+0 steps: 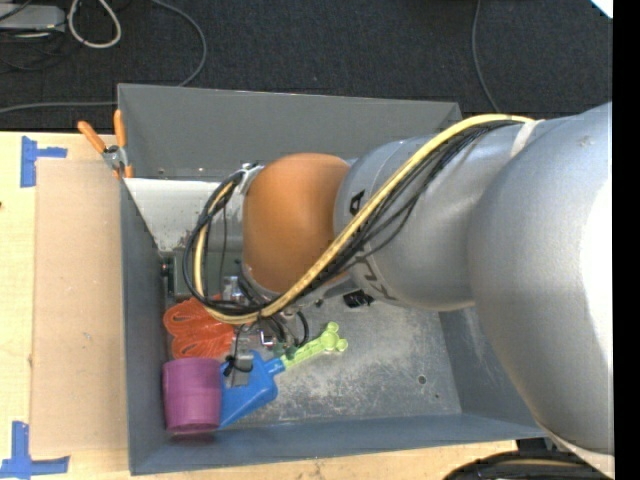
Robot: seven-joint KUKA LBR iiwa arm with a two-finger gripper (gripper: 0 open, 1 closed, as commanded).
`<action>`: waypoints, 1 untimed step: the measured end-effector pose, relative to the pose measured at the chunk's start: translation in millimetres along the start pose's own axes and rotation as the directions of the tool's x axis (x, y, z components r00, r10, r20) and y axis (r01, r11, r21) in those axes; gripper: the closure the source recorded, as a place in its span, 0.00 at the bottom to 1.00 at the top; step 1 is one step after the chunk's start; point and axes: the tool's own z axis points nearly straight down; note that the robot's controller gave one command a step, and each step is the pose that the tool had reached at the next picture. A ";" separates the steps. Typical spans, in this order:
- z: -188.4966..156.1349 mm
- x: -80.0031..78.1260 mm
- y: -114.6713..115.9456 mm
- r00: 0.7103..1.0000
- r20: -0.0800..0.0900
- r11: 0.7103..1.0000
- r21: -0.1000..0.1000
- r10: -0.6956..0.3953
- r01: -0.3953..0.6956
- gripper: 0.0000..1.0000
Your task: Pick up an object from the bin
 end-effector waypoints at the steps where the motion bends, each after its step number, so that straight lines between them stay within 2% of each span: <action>1: 0.1 0.0 0.0 1.000 0.000 1.000 0.000 0.000 0.000 0.00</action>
Offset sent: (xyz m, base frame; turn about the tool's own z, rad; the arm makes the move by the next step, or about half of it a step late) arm 0.0091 -0.0099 -0.0661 0.0492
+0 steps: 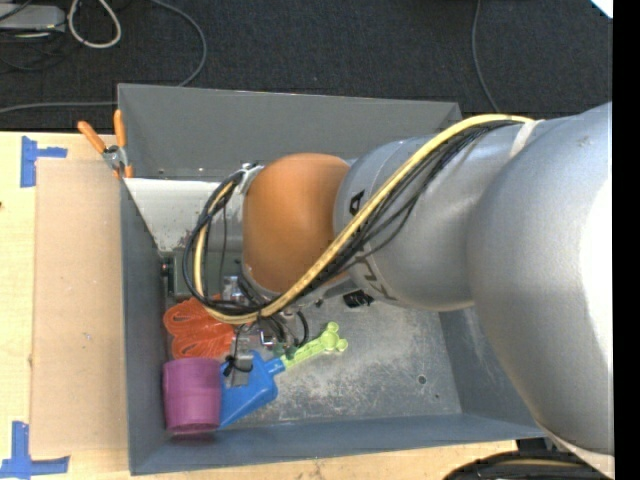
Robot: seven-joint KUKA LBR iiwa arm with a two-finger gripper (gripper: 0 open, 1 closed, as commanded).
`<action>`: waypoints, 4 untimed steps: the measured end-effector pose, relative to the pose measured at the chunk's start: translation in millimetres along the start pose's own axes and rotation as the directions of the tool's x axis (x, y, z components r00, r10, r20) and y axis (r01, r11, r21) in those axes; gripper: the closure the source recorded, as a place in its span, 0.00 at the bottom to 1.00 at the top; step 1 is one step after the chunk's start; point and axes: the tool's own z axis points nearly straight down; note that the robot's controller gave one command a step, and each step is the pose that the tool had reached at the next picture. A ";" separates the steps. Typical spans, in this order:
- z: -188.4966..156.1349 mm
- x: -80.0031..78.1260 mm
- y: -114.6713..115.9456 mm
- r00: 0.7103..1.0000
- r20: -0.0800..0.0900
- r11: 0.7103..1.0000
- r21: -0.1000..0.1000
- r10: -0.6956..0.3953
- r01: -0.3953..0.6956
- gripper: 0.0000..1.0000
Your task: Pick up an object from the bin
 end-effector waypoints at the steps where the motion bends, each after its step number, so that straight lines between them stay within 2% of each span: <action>1: 68.8 -7.7 -10.1 0.999 -0.007 0.999 0.002 0.040 -0.040 0.00; 2: 56.2 -24.6 -5.0 0.999 0.007 0.999 -0.004 0.053 -0.053 0.00; 3: 83.2 -14.5 -21.9 0.985 -0.005 0.985 -0.001 -0.171 0.171 0.00; 4: 79.9 -24.6 -12.5 0.999 0.000 0.999 -0.004 0.051 -0.051 0.00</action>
Offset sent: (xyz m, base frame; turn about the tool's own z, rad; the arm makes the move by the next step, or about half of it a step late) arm 0.0245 -0.0052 -0.0556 0.0561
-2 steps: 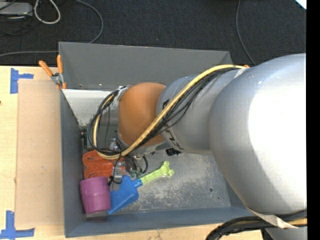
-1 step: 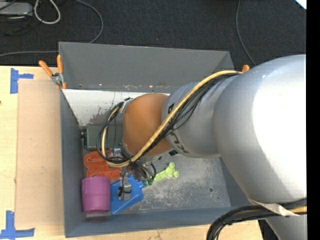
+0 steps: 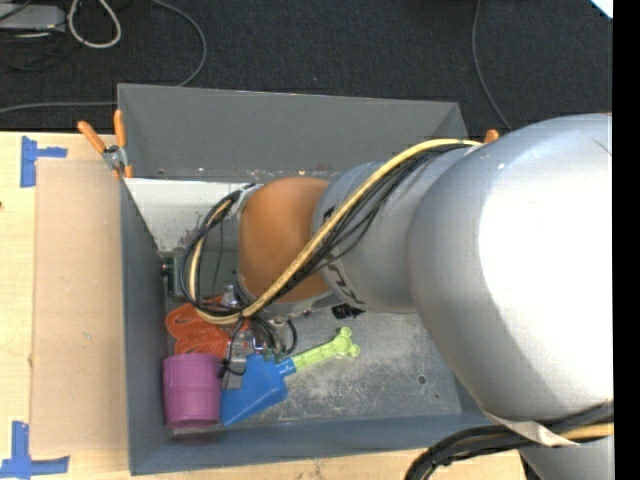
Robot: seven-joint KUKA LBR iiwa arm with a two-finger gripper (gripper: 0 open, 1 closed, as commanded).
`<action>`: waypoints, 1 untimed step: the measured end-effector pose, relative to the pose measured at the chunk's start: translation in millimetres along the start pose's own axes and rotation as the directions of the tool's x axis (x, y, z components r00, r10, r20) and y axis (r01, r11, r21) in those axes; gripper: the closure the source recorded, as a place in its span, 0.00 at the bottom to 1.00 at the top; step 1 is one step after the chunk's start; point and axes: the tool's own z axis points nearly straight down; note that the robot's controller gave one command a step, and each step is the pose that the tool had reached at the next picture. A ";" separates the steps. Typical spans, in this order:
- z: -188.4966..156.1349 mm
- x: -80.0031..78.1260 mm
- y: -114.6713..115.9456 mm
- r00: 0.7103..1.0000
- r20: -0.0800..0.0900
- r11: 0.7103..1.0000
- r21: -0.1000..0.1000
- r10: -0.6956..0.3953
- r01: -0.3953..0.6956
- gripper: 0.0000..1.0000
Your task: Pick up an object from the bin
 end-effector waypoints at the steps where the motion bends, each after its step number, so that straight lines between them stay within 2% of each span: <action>1: 1.5 4.6 -10.5 0.984 -0.002 0.984 0.000 -0.178 0.178 1.00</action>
Offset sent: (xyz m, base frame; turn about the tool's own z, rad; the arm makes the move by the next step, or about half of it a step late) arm 0.0000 0.0000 0.0000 0.0000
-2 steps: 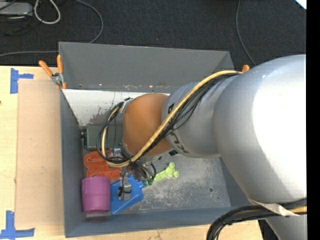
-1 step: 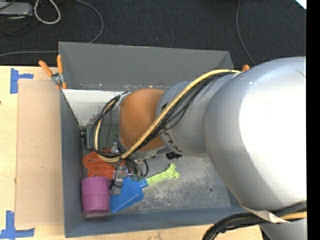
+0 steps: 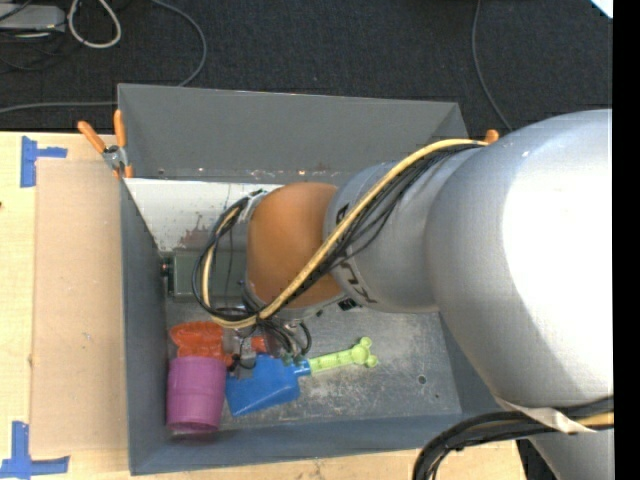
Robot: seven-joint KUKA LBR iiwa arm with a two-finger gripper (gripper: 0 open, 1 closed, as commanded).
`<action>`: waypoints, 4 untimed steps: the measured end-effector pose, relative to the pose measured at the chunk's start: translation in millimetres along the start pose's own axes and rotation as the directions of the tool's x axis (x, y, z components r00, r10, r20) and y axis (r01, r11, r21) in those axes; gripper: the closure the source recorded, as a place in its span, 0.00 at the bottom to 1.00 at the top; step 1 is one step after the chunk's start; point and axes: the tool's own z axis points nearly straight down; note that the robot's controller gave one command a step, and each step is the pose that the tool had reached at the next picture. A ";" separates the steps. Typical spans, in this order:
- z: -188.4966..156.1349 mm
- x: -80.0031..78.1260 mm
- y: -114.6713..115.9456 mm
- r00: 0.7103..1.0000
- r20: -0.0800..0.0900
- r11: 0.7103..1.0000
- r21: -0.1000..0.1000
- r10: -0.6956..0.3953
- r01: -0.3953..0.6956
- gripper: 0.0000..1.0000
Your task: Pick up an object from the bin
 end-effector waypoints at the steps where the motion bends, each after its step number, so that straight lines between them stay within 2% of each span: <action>1: 0.0 0.0 0.0 1.000 0.000 1.000 0.000 0.001 -0.001 1.00; 2: -3.4 -3.0 5.4 1.000 0.001 1.000 0.000 -0.024 0.024 1.00; 3: -32.2 2.8 7.0 1.000 -0.012 1.000 0.002 -0.028 0.028 1.00; 4: -20.2 5.2 5.6 0.984 -0.003 0.984 0.000 -0.179 0.179 1.00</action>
Offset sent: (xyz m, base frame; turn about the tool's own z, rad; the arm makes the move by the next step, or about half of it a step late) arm 0.0021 0.0063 0.0030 -0.0299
